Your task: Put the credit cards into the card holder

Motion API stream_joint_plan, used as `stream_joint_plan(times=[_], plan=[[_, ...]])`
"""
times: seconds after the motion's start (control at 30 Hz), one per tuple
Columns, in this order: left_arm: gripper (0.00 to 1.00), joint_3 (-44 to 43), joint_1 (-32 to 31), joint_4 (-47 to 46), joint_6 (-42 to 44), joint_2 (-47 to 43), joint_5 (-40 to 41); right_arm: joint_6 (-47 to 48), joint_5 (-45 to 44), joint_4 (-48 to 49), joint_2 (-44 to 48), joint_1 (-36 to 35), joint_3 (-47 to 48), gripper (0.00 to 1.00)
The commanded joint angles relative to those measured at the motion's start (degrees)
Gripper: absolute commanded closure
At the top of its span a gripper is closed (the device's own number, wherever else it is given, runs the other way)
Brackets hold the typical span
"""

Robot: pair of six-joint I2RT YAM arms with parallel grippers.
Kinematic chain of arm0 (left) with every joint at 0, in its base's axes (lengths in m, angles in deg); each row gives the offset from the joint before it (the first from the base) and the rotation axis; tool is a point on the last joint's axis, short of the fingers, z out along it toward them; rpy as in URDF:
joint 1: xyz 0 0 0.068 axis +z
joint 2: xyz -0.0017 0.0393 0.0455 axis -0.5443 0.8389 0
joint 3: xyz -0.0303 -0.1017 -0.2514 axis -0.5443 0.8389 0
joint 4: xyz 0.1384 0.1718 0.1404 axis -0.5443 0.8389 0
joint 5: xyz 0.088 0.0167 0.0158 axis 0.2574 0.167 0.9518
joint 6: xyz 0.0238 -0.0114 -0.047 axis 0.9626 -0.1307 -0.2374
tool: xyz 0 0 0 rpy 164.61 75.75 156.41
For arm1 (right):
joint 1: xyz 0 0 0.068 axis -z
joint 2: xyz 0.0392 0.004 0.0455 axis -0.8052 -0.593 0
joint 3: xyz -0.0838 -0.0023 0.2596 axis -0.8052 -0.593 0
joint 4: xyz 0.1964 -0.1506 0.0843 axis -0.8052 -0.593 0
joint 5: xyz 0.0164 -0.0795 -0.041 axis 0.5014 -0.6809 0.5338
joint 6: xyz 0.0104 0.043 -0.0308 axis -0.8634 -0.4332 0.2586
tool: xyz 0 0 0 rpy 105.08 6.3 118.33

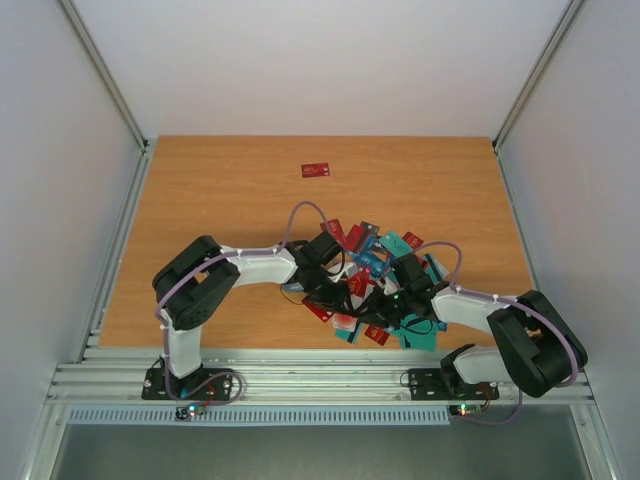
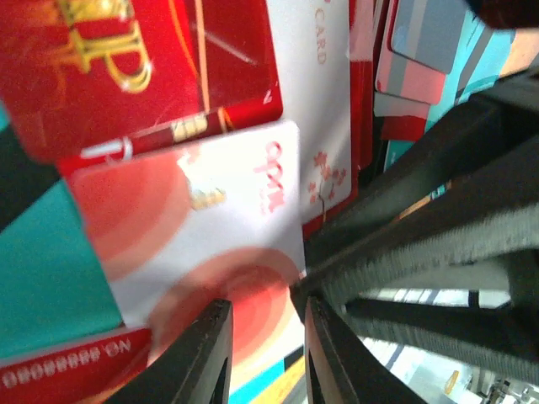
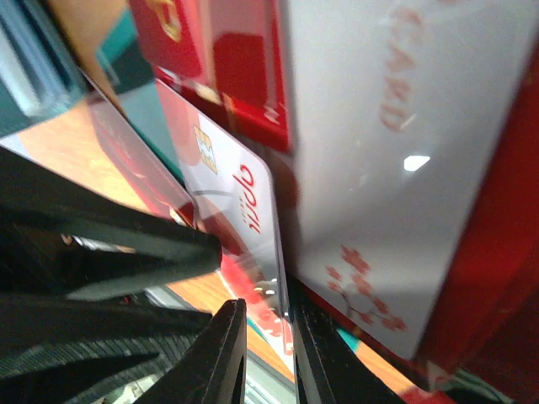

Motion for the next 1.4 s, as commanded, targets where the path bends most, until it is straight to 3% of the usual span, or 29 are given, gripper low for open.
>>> stream_joint_plan(times=[0.0, 0.23, 0.53, 1.0, 1.37], plan=[[0.73, 0.37, 0.73, 4.65, -1.39, -5.53, 1.24, -0.21, -1.05, 7.96, 0.4, 0.04, 0.53, 0.82], [0.71, -1.68, 2.87, 12.79, 0.54, -12.25, 7.54, -0.63, -0.81, 10.78, -2.45, 0.06, -0.16, 0.82], [0.71, -3.23, 3.6, 12.27, 6.89, -0.27, 12.69, -2.35, 0.09, 15.82, -5.86, 0.04, -0.69, 0.82], [0.72, 2.08, 5.03, 4.1, 4.27, 2.45, 5.46, -2.22, 3.5, 22.89, -10.75, -0.08, 1.56, 0.83], [0.72, 5.35, 7.01, -1.96, -0.34, 0.28, -0.15, -4.12, 2.63, 27.44, -14.07, -0.22, 2.57, 0.99]])
